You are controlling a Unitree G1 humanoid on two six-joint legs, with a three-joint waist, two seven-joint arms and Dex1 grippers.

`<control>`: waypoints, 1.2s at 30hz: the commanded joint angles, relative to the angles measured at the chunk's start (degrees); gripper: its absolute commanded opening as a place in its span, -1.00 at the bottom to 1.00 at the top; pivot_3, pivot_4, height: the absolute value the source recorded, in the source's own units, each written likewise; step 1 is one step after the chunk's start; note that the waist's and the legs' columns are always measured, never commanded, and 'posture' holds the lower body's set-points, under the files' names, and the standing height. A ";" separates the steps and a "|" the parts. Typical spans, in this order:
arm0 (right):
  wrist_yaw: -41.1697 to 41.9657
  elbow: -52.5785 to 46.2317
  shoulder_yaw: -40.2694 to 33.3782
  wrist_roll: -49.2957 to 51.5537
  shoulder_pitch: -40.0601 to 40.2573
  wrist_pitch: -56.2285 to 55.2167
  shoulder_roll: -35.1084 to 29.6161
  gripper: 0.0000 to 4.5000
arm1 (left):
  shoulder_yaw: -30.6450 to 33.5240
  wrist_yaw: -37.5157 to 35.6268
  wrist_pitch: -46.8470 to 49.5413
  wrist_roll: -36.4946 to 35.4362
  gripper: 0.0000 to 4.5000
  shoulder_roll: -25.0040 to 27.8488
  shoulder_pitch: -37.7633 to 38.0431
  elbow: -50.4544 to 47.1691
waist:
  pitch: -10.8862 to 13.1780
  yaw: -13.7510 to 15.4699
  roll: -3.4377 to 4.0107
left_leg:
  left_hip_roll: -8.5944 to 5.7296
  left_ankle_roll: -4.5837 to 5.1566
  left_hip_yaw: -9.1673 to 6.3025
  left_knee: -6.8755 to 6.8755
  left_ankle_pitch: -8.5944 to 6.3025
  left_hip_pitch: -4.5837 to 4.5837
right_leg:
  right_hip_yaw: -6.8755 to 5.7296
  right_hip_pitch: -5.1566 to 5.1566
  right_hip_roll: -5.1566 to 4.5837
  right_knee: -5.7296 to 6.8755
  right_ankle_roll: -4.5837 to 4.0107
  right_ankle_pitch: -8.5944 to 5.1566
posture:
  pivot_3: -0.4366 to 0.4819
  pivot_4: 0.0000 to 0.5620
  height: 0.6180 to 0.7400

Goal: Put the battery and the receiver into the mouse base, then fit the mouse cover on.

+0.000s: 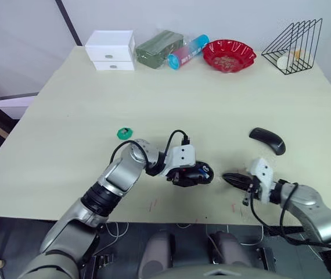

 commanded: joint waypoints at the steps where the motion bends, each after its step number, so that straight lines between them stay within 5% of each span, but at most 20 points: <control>1: 5.47 -1.23 -6.26 5.32 2.30 -3.51 -2.12 -0.96 | -1.46 -0.34 0.86 1.09 0.30 0.16 -0.13 1.10 | 0.02 -0.02 -0.03 | 0.00 0.00 0.00 0.00 0.00 0.00 | 0.00 0.01 0.00 -0.01 0.00 0.00 | -0.05 -0.47 1.00; 4: 8.63 -0.16 -9.82 9.20 3.55 -4.24 -2.38 -0.96 | -1.51 -0.30 1.06 1.00 0.30 0.03 -0.38 1.13 | 0.03 -0.02 -0.02 | 0.00 0.00 0.01 0.00 0.00 0.01 | 0.02 0.01 -0.01 0.00 0.01 0.00 | -0.05 -0.47 1.00; 6: 13.39 1.53 -13.30 11.99 5.23 -5.74 -3.53 -0.74 | -1.55 -0.42 1.31 0.94 0.30 -0.04 -0.64 1.17 | 0.04 0.03 0.00 | 0.00 0.00 0.02 0.00 0.00 0.01 | 0.02 0.01 0.00 0.00 0.01 0.00 | -0.05 -0.47 1.00; 9: 18.62 3.96 -16.92 14.60 6.03 -7.51 -4.85 -0.14 | -1.56 -0.53 1.30 0.95 0.30 0.04 -0.84 1.37 | 0.07 0.11 -0.03 | -0.01 0.00 0.03 0.01 0.00 -0.01 | 0.03 0.02 -0.01 -0.04 0.01 0.00 | -0.05 -0.47 1.00; 13: 22.78 6.67 -19.09 15.52 5.53 -9.06 -5.79 0.35 | -1.56 -1.09 1.69 0.74 0.30 0.22 -1.04 1.44 | 0.08 0.03 0.00 | -0.01 0.00 0.03 0.01 0.00 0.03 | 0.03 0.02 -0.01 0.00 0.00 0.00 | -0.05 -0.47 1.00; 16: 25.05 8.48 -20.14 15.83 5.31 -10.20 -6.06 0.97 | -1.41 -1.32 2.07 0.55 0.30 0.25 -1.15 1.27 | 0.09 0.07 0.01 | 0.00 0.00 0.03 0.01 0.00 0.02 | 0.04 0.02 -0.01 0.00 0.00 0.00 | -0.05 -0.47 1.00; 24: 27.87 11.16 -20.47 15.40 4.73 -12.01 -5.62 0.97 | -0.59 -1.47 3.59 -0.39 0.30 -0.19 -1.65 1.65 | 0.11 0.06 0.03 | -0.01 0.00 0.04 0.01 0.00 0.02 | 0.04 0.02 -0.01 0.00 0.00 0.00 | -0.05 -0.47 1.00; 26: 27.90 11.11 -20.36 15.32 4.70 -12.11 -5.46 1.00 | -0.57 -1.41 3.69 -0.52 0.75 -0.09 -1.63 1.54 | 0.11 0.08 0.03 | 0.00 0.00 0.04 0.01 0.00 0.02 | 0.05 0.02 -0.01 0.00 0.01 0.00 | -0.05 -0.47 1.00; 28: 27.89 11.12 -20.17 15.44 4.57 -12.07 -5.19 1.00 | -0.31 -1.30 3.37 -0.87 0.98 -0.21 -1.62 1.39 | 0.11 0.08 0.03 | -0.01 0.00 0.04 0.01 0.00 0.02 | 0.05 0.02 -0.01 0.00 0.01 0.00 | -0.05 -0.47 1.00; 36: 28.19 11.04 -19.96 15.37 4.66 -12.37 -4.60 1.00 | 0.60 -1.01 3.12 -1.63 0.98 0.05 -1.57 0.84 | 0.14 0.08 0.07 | -0.01 0.00 0.05 0.01 0.00 0.02 | 0.06 0.02 -0.01 0.01 0.01 0.01 | -0.05 -0.47 1.00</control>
